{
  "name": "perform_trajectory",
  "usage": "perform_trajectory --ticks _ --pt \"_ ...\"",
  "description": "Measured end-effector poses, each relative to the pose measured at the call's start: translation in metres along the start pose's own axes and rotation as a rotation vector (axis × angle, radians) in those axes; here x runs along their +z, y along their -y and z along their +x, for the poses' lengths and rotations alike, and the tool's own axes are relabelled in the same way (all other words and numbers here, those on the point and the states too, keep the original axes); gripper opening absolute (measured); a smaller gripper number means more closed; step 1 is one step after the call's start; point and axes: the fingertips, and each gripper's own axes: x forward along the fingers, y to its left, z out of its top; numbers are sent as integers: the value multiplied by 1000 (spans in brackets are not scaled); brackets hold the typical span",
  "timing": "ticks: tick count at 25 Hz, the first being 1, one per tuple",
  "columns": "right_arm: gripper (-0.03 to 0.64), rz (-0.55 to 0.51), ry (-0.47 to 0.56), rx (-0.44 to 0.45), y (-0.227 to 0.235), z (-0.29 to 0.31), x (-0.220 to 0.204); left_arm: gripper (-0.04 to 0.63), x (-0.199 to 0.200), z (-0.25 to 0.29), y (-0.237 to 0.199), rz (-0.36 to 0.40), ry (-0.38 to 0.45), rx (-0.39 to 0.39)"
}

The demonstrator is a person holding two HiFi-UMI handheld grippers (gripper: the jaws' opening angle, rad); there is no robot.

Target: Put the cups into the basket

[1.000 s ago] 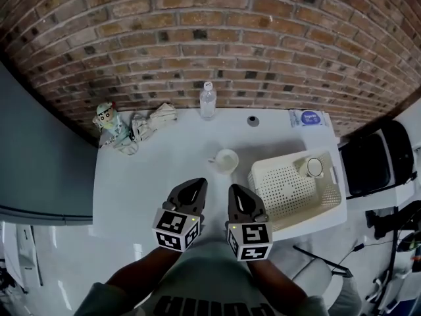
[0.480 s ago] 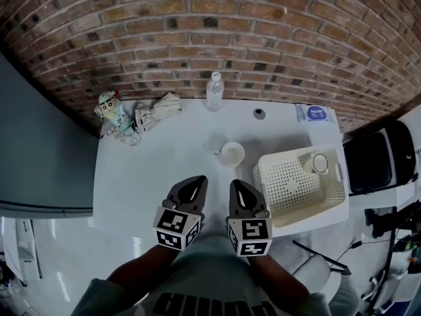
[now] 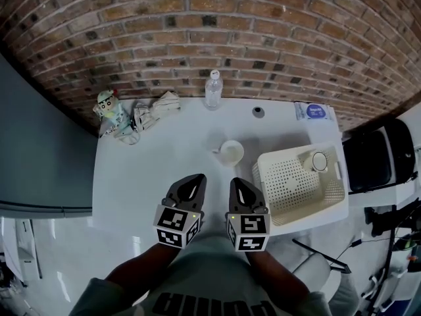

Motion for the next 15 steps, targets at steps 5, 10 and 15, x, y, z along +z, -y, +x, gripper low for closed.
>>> perform_trajectory --ticks 5,10,15 --pt "18 22 -26 -47 10 15 -12 3 -7 10 -5 17 -23 2" --pt "19 29 -62 -71 16 34 -31 3 -17 21 -11 28 -54 6" --pt "133 75 -95 -92 18 56 -48 3 -29 31 -21 41 -86 9"
